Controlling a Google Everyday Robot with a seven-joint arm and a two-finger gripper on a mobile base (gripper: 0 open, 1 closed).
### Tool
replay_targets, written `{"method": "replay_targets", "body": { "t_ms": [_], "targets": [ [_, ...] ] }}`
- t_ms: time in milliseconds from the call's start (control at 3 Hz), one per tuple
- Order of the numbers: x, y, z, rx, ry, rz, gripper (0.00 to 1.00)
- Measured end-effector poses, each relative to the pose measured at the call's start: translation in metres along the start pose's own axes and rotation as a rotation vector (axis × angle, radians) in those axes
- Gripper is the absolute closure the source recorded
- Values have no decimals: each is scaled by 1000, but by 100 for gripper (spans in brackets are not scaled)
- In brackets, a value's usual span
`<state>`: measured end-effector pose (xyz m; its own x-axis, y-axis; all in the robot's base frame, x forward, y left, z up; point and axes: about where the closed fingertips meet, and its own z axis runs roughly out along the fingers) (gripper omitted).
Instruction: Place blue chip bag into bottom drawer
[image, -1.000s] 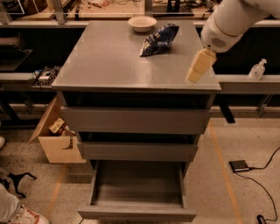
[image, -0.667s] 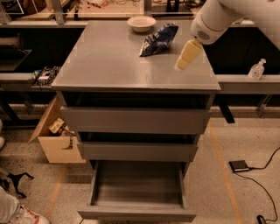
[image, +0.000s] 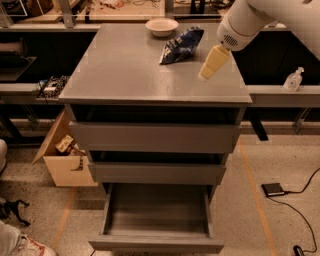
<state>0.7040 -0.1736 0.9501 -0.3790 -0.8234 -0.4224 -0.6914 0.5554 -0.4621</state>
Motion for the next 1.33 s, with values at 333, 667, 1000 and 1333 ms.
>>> {"method": "replay_targets", "body": {
  "t_ms": [333,667,1000,1333],
  "targets": [
    [-9,-19,18,17,-63,54,0],
    [-29,-47,45,44,-142,137,0],
    [-44,-73,72,85,-194,241,0],
    [-53,-97,99,155,-224,371,0]
  ]
}}
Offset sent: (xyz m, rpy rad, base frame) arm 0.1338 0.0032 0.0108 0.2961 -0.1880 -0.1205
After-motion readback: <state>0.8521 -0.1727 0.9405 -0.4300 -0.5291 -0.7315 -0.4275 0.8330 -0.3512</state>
